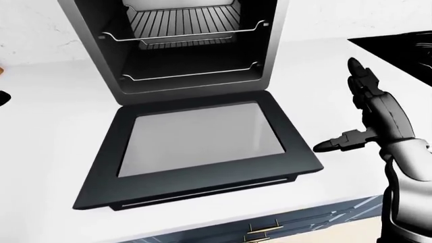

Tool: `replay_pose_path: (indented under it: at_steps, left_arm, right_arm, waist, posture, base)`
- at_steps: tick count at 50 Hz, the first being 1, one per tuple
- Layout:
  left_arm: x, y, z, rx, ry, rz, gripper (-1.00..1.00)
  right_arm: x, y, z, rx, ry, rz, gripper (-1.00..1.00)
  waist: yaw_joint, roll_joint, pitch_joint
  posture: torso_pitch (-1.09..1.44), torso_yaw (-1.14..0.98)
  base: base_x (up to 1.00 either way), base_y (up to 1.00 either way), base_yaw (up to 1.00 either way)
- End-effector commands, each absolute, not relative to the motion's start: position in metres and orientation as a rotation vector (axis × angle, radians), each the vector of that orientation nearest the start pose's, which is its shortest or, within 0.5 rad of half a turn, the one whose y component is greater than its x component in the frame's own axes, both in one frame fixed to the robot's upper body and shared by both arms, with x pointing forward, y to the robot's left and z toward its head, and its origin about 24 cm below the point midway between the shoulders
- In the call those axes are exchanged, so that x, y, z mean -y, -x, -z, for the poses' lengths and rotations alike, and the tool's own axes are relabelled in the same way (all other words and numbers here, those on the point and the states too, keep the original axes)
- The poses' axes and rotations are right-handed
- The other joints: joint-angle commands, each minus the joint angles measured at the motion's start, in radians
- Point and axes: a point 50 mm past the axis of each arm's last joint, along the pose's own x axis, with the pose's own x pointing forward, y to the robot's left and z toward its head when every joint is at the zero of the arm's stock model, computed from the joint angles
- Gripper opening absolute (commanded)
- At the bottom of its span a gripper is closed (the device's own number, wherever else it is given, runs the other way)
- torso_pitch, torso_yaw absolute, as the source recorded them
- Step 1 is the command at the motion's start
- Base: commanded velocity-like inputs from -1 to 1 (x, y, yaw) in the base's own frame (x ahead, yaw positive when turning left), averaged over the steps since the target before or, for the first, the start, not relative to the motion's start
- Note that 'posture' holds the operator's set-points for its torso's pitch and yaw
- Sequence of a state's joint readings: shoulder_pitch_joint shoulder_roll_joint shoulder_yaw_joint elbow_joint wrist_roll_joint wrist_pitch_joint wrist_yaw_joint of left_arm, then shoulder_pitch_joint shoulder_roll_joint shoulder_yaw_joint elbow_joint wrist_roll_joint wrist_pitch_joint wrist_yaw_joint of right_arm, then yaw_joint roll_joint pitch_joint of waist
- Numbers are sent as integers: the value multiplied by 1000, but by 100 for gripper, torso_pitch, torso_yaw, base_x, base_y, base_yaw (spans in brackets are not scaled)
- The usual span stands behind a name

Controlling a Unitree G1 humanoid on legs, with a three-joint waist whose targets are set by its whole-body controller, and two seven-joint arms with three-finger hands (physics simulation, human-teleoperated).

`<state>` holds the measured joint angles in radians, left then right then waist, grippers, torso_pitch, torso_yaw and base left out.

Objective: Close the toaster oven door.

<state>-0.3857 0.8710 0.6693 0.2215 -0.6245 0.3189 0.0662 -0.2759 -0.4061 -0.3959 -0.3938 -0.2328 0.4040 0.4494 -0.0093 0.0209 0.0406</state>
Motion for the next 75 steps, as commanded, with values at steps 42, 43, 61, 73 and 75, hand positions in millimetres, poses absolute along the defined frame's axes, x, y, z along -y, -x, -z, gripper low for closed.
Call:
replay_pose_path:
  at_steps: [42, 43, 61, 73, 75]
  left_arm:
    - [-412, -231, -273, 450, 36, -607, 100]
    - [-412, -231, -273, 450, 36, -607, 100]
    - [-414, -230, -276, 454, 39, -610, 100]
    - [-415, -229, -276, 455, 40, -614, 100]
    - [-415, -229, -276, 455, 41, -614, 100]
  right_arm:
    - [249, -256, -186, 251, 661, 33, 100]
    - [248, -256, -186, 250, 659, 32, 100]
    - [227, -271, -198, 292, 507, 4, 100]
    - [212, -278, -201, 300, 457, -34, 100]
    - [210, -278, -203, 304, 457, -37, 100]
  waist:
    - [-2, 4, -22]
    - [-2, 4, -22]
    - [-4, 12, -23]
    - [-6, 19, -21]
    - [-7, 20, -21]
  posture:
    - [0, 0]
    - [0, 0]
    - [0, 0]
    - [0, 0]
    - [0, 0]
  base:
    - [0, 0, 0]
    - [0, 0, 0]
    - [0, 0, 0]
    - [0, 0, 0]
    - [0, 0, 0]
